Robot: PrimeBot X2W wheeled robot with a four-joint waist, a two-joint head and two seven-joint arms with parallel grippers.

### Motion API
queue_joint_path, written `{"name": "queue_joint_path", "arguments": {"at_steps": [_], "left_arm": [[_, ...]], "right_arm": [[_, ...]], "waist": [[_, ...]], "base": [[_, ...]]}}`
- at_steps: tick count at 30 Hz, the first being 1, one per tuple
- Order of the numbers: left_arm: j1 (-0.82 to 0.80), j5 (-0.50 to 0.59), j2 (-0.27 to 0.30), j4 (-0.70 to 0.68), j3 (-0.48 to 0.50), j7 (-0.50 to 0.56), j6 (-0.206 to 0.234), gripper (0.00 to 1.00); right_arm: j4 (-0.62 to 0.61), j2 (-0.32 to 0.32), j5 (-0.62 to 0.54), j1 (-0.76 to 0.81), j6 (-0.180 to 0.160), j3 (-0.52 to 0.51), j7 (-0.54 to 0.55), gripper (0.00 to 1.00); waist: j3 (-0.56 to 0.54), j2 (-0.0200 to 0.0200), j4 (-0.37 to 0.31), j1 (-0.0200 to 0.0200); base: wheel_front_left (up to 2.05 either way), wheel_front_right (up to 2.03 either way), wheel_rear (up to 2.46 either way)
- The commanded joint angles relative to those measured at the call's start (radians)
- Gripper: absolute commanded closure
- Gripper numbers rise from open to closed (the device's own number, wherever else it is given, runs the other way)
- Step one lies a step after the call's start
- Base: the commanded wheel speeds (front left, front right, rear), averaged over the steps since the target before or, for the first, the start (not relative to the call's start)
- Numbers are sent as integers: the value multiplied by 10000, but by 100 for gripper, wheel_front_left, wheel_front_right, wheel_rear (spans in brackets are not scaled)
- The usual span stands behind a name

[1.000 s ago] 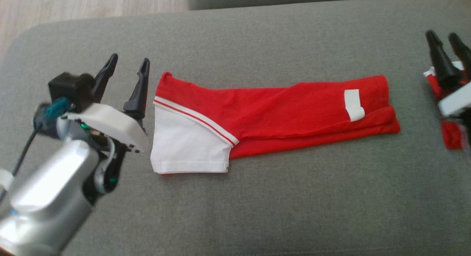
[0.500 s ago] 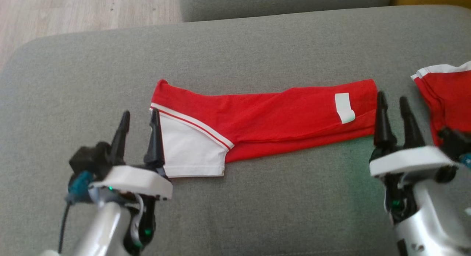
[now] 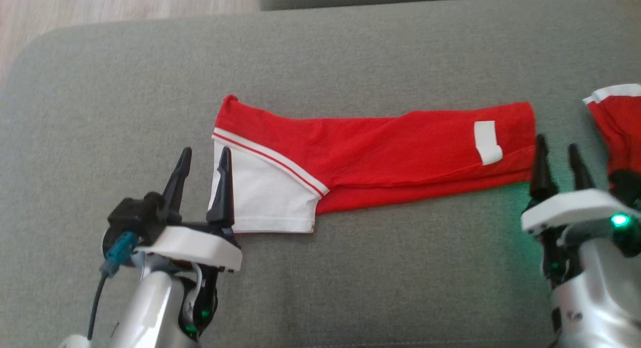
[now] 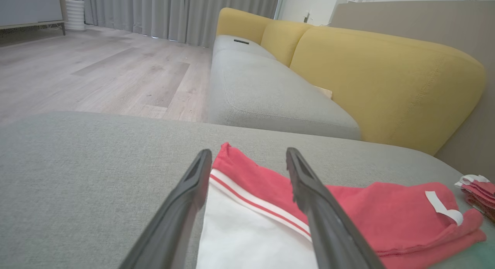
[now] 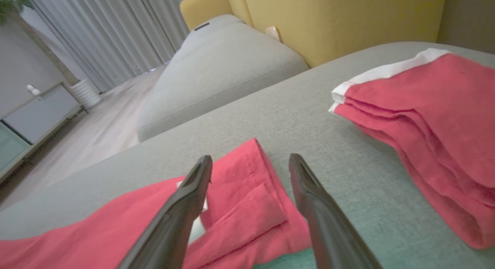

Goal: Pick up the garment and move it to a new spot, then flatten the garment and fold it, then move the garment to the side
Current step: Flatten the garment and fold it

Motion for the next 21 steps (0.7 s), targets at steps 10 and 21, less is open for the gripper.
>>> {"name": "queue_joint_path", "arguments": {"at_steps": [10,21], "left_arm": [[-692,351,-199,-129,712,-120,-409,0],[-762,369,-222,-53,839,-120,-433,0]], "right_arm": [[2065,147,-1276,-1553,69,-1392,418,0],[3640,261,-971,-1914,69,-808,257,5]], "waist": [[654,0,427,1],[695,0,313,1]], "base": [[0,0,0],[0,0,0]]}}
